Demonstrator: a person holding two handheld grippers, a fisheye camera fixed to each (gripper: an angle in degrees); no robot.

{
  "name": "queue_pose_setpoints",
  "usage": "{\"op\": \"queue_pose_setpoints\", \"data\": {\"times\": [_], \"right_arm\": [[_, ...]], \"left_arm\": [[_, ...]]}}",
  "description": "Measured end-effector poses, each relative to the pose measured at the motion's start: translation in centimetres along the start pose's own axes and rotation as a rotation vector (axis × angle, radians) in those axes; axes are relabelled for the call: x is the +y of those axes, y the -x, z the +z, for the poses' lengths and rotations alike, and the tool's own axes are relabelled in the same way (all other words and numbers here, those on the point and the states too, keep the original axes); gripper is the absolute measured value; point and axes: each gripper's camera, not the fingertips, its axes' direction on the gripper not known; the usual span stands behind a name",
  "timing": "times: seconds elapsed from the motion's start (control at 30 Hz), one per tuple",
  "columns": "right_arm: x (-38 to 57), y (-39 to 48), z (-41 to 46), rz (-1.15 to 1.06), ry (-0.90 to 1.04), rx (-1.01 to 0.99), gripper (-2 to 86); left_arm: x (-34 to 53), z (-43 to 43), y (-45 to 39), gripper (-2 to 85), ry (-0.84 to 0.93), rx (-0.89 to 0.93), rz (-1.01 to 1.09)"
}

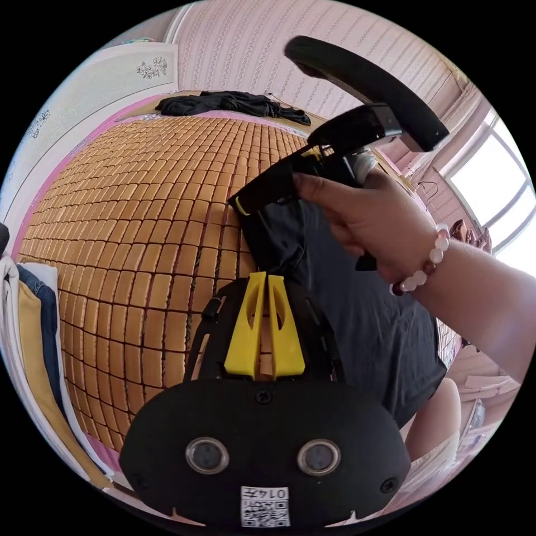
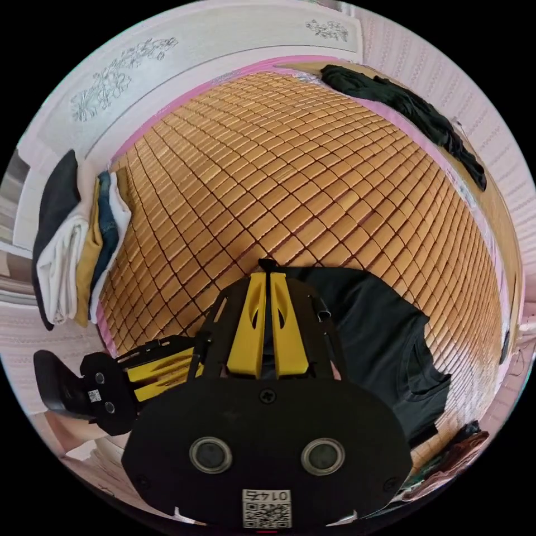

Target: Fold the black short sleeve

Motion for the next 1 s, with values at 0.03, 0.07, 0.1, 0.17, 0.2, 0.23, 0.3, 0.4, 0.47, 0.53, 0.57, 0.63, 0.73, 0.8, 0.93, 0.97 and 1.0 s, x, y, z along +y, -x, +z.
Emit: {"op": "queue_pose_setpoints", "data": {"times": [0.03, 0.07, 0.1, 0.17, 0.2, 0.23, 0.3, 0.4, 0.47, 0.53, 0.57, 0.63, 0.73, 0.8, 0.93, 0.97, 1.0], "right_arm": [[0.7, -1.2, -1.3, 0.038, -0.050, -0.052, 0.1], [2.6, -3.7, -4.0, 0.101, -0.151, -0.149, 0.3], [5.2, -6.1, -6.4, 0.151, -0.244, -0.204, 0.6], [9.3, -9.4, -8.6, 0.238, -0.307, -0.213, 1.3], [11.6, -11.2, -8.9, 0.263, -0.298, -0.201, 1.8], [12.6, -11.9, -8.7, 0.263, -0.280, -0.190, 2.3], [15.0, -14.5, -6.4, 0.291, -0.094, -0.126, 5.5], [16.4, -15.7, -5.5, 0.290, -0.007, -0.082, 8.6], [16.4, -15.4, -6.2, 0.255, -0.047, -0.046, 8.6], [15.7, -14.9, -6.6, 0.221, -0.067, -0.026, 8.5], [14.9, -14.6, -6.5, 0.193, -0.067, -0.021, 8.4], [13.4, -14.0, -6.0, 0.156, -0.057, 0.002, 8.3], [10.6, -13.4, -5.2, 0.143, -0.056, 0.065, 7.4], [8.7, -13.8, -4.2, 0.180, -0.028, 0.062, 3.9], [7.7, -14.5, -2.2, 0.209, 0.020, 0.089, 2.1], [7.8, -14.6, -1.7, 0.212, 0.032, 0.070, 1.2], [8.1, -14.4, -1.5, 0.201, 0.026, 0.066, 0.4]], "left_arm": [[-0.4, -1.0, -0.6, -0.3, -0.059, 0.025, 0.033], [-0.5, -1.5, -0.9, 0.0, -0.083, 0.048, 0.054], [-0.8, -2.3, -1.7, 1.4, -0.103, 0.094, 0.094], [-0.9, -3.2, -2.7, 4.3, -0.095, 0.140, 0.128], [-0.7, -3.5, -3.3, 5.3, -0.092, 0.165, 0.153], [-0.5, -3.3, -4.0, 5.7, -0.076, 0.175, 0.176], [-0.3, -2.4, -5.0, 6.0, -0.026, 0.163, 0.200], [-0.3, -0.7, -6.7, 6.4, 0.052, 0.164, 0.224], [-0.4, 0.0, -7.7, 6.5, 0.069, 0.153, 0.247], [-0.8, 0.9, -9.2, 6.7, 0.088, 0.106, 0.289], [-0.9, 1.2, -9.5, 6.8, 0.095, 0.095, 0.298], [-1.6, 2.5, -10.6, 7.0, 0.132, 0.059, 0.321], [-2.2, 4.1, -11.3, 6.8, 0.171, 0.040, 0.326], [-2.5, 4.4, -11.3, 6.6, 0.166, 0.073, 0.299], [-3.1, 4.8, -11.2, 6.3, 0.163, 0.121, 0.224], [-3.2, 4.8, -11.4, 6.3, 0.160, 0.125, 0.224], [-3.4, 4.6, -11.8, 5.9, 0.150, 0.137, 0.236]]}}
